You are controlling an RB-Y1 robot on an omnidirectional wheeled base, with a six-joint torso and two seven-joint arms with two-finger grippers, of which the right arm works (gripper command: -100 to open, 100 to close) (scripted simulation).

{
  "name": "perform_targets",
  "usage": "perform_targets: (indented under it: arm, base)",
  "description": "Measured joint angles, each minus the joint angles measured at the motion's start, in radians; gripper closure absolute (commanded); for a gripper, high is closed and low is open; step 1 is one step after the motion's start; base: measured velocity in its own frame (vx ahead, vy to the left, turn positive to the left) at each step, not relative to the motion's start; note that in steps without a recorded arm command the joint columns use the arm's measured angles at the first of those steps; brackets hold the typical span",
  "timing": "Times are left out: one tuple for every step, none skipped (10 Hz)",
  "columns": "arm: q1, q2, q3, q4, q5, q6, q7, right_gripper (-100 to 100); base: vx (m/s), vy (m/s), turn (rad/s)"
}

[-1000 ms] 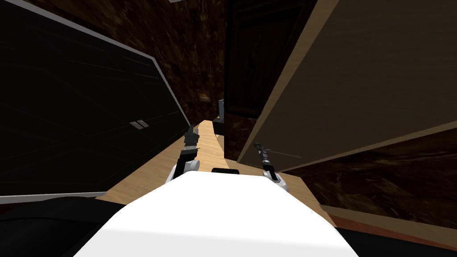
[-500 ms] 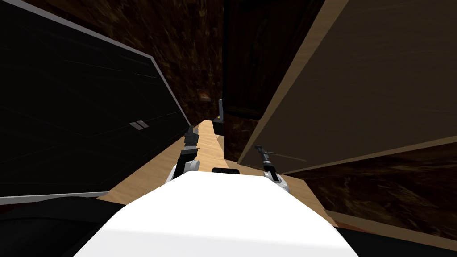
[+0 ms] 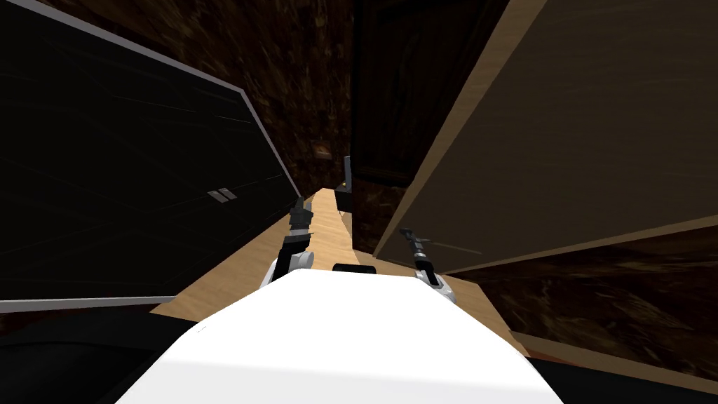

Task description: Pull the door open

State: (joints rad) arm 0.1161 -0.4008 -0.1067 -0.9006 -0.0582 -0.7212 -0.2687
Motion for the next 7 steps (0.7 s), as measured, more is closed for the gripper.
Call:
perform_targets:
  arm:
    - [0.008,-0.008,0.006,-0.003,0.002,-0.012,-0.01,100]
    - [0.016,-0.017,0.013,-0.003,0.006,-0.028,-0.021,100]
    - [0.027,-0.026,0.019,0.0,0.009,-0.043,-0.031,100]
    - [0.043,-0.036,0.027,-0.003,0.013,-0.055,-0.043,100]
    - [0.052,-0.044,0.035,0.004,0.017,-0.072,-0.055,100]
    - [0.064,-0.053,0.042,-0.001,0.02,-0.085,-0.065,100]
    - [0.071,-0.06,0.048,0.0,0.023,-0.097,-0.075,100]
  base:
    - [-0.228,-0.057,0.14]
    - [-0.204,-0.009,0.117]
    - [-0.184,-0.017,0.098]
    - [-0.196,-0.063,0.136]
    - [-0.229,-0.061,0.135]
    - [-0.22,-0.061,0.115]
    - [-0.199,-0.08,0.113]
